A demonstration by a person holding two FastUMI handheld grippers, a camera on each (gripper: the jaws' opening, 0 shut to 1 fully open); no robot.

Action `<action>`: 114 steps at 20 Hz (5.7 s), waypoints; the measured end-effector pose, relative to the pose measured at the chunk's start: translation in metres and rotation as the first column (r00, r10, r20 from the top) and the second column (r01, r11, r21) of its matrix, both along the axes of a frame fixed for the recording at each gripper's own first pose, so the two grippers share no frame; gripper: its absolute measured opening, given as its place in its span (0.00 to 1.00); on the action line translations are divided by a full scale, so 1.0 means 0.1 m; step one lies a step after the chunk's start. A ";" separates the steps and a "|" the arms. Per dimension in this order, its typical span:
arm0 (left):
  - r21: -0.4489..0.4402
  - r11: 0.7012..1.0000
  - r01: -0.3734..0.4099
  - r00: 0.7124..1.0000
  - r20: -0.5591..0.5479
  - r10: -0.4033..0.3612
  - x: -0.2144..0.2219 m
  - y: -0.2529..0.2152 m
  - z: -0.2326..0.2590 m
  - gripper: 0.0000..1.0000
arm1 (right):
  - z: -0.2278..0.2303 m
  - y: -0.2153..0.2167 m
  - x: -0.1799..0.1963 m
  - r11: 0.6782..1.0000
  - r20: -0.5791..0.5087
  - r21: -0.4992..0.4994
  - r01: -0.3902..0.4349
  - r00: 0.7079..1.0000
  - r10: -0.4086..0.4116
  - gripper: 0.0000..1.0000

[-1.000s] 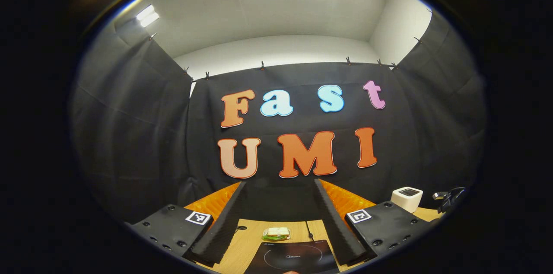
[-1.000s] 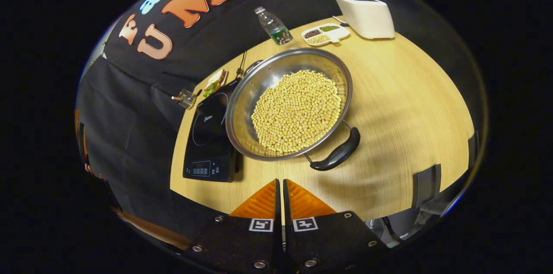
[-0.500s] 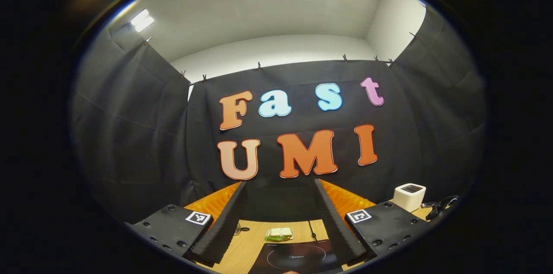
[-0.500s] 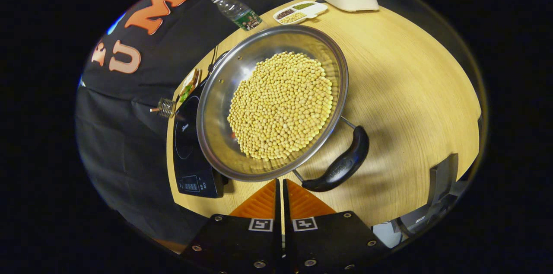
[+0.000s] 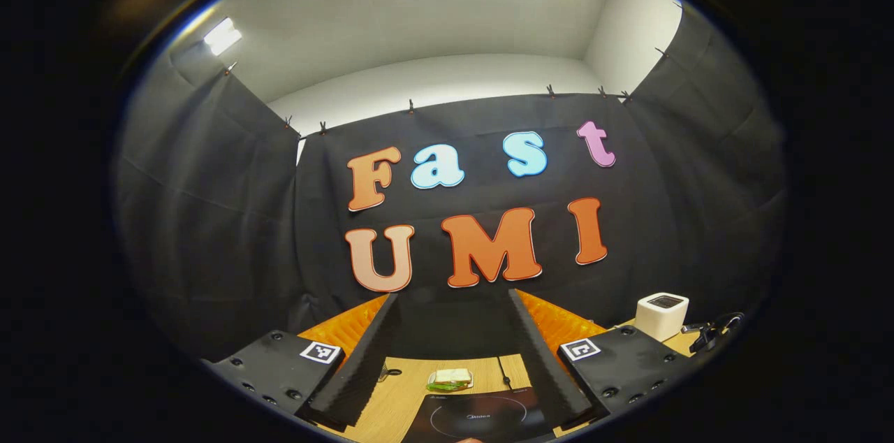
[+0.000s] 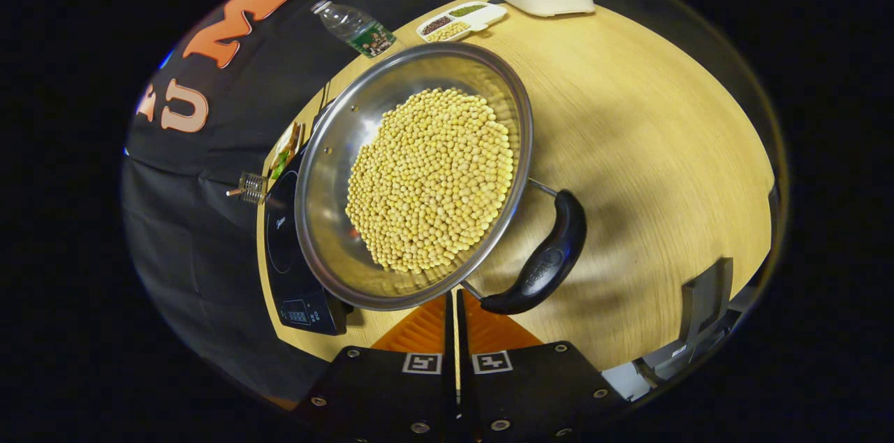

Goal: First push the handle of the pot to place it horizontally, then grasp the pot with both hands and set it on the induction cooktop.

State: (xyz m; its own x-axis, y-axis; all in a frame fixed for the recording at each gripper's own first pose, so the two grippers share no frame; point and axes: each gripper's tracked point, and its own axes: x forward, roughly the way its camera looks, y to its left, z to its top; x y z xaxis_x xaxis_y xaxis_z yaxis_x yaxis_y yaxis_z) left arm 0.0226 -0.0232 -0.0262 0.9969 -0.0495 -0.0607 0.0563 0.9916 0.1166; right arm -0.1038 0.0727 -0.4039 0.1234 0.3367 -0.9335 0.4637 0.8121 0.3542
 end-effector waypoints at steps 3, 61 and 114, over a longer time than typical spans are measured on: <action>-0.004 1.000 0.005 1.000 -0.007 -0.005 0.04 -0.02 -0.05 1.00 | -0.05 -0.17 0.07 0.999 0.010 -0.050 0.000 1.000 0.001 0.02; -0.195 0.953 0.234 0.419 -0.864 -0.280 0.28 -1.65 -3.70 0.88 | 0.12 -1.29 1.81 0.859 0.246 -0.493 -0.135 0.926 0.286 0.84; -0.075 0.990 0.123 0.508 -0.852 -0.128 0.46 -1.61 -4.06 0.74 | -0.57 -1.51 1.75 0.781 0.220 -0.619 -0.083 0.936 0.274 0.53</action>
State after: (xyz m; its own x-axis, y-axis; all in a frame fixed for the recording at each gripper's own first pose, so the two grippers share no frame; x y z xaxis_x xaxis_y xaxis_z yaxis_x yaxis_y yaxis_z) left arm 0.0687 -0.1842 -0.4325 0.4485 -0.1726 -0.8769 0.2503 0.9662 -0.0622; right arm 0.0711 -0.0784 -0.4610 0.4068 -0.2275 -0.8847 0.2458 0.9600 -0.1338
